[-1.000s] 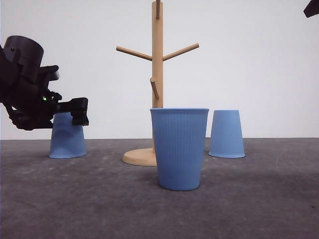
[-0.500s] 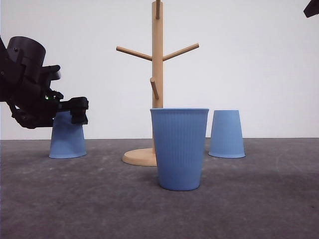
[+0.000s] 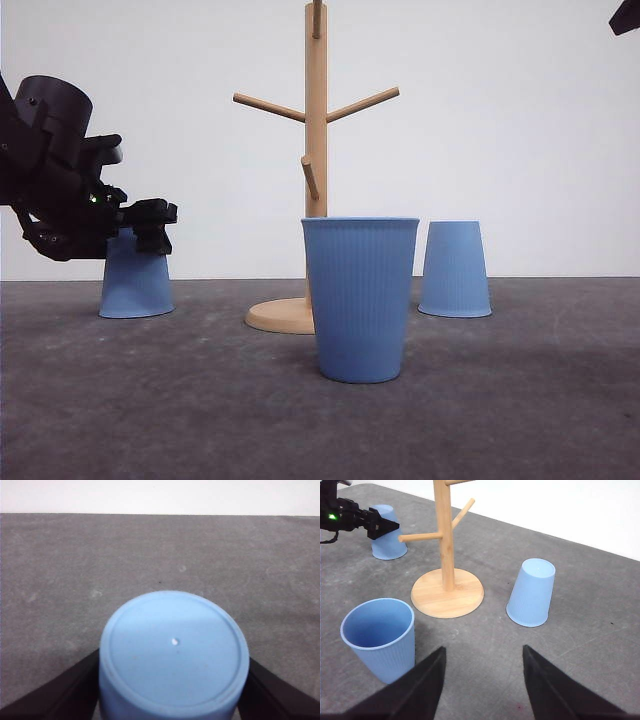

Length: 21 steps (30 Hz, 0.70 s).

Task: Place three cups

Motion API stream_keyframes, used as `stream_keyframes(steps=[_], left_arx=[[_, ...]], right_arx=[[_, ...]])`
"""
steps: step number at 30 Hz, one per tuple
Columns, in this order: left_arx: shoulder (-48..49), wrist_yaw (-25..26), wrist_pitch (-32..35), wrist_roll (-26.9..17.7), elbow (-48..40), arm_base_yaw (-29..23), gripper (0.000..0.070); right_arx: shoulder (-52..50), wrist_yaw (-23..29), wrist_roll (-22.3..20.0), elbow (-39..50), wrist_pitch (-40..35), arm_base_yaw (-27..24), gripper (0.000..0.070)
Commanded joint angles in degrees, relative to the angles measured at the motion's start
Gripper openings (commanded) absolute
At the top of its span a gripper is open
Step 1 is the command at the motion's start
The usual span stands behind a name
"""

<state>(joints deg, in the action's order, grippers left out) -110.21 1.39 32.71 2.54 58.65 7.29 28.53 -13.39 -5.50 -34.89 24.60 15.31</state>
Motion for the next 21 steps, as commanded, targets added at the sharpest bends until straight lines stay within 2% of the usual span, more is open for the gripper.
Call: stream_keyframes(steps=[1,4,7,14,18,21], left_arx=[[-1.3,0.2,0.3,-0.3,1.0,0.1,0.0378],[-0.9,0.2,0.3,-0.3,1.0,0.1,0.0372],[-0.6,0.2,0.3,-0.3,1.0,0.1,0.0306],[1.0,1.6,-0.8,-0.3,1.0,0.1,0.0307],[4.8,6.6,-5.4,0.7,1.0,0.1,0.0307],[9.2,8.3,-12.0,2.9,1.0,0.0,0.0306]], right_arx=[[0.2,-0.1,1.1,-0.5,-0.5,0.2,0.0309],[0.2,-0.1,1.1,-0.5,-0.5,0.2,0.0309],[0.2,-0.1,1.2,-0.5,-0.5,0.2,0.0309],[0.2,-0.1,2.1,-0.5,-0.5,0.2,0.0309],[0.2,-0.1,2.1,-0.5,-0.5,0.2,0.0309],[0.2,-0.1,2.1,-0.5,-0.5,0.2,0.0309]])
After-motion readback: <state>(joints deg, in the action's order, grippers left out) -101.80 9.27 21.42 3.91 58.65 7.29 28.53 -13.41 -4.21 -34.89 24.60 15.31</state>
